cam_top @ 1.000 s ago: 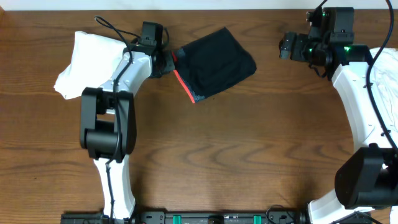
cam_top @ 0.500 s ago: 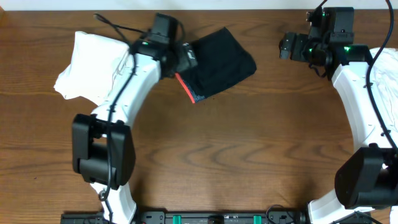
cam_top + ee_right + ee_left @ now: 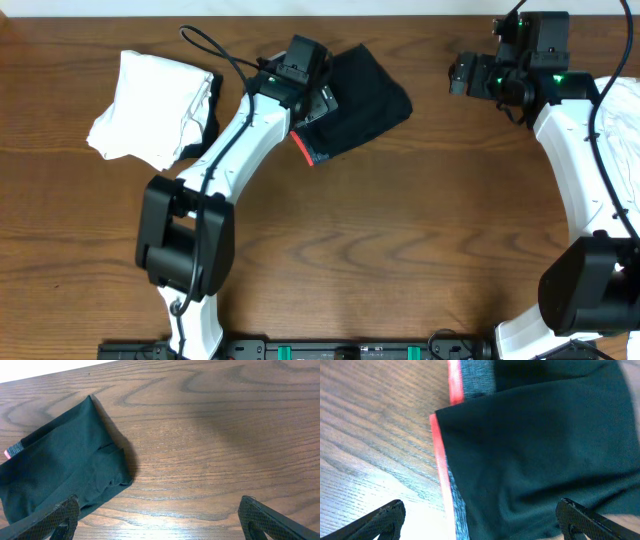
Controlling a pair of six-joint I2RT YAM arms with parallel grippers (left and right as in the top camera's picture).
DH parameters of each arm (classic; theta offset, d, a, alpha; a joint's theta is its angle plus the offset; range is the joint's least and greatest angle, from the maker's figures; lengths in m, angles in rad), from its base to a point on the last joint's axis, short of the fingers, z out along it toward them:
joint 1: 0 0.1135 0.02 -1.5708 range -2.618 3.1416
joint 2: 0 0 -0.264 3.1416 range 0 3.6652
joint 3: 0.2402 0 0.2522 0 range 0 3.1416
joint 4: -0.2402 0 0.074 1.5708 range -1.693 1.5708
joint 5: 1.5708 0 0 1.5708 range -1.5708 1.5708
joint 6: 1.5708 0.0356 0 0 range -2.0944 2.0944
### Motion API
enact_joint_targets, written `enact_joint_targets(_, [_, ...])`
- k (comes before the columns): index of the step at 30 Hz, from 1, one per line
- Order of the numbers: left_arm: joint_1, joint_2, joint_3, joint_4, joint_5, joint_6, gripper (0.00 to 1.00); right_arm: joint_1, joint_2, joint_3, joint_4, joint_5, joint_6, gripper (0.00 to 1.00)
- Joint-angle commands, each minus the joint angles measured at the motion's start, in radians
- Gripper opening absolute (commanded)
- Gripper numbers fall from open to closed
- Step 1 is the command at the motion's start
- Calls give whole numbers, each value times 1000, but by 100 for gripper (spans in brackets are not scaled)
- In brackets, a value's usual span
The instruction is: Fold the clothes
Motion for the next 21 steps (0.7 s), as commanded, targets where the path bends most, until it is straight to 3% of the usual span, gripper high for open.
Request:
enact_joint_targets(1, [0, 48, 3, 5, -46, -66, 98, -2, 3, -3, -1, 10, -1, 99])
enact_joint_targets(21, [-8, 182, 2, 66, -41, -68, 98, -2, 3, -3, -1, 10, -1, 99])
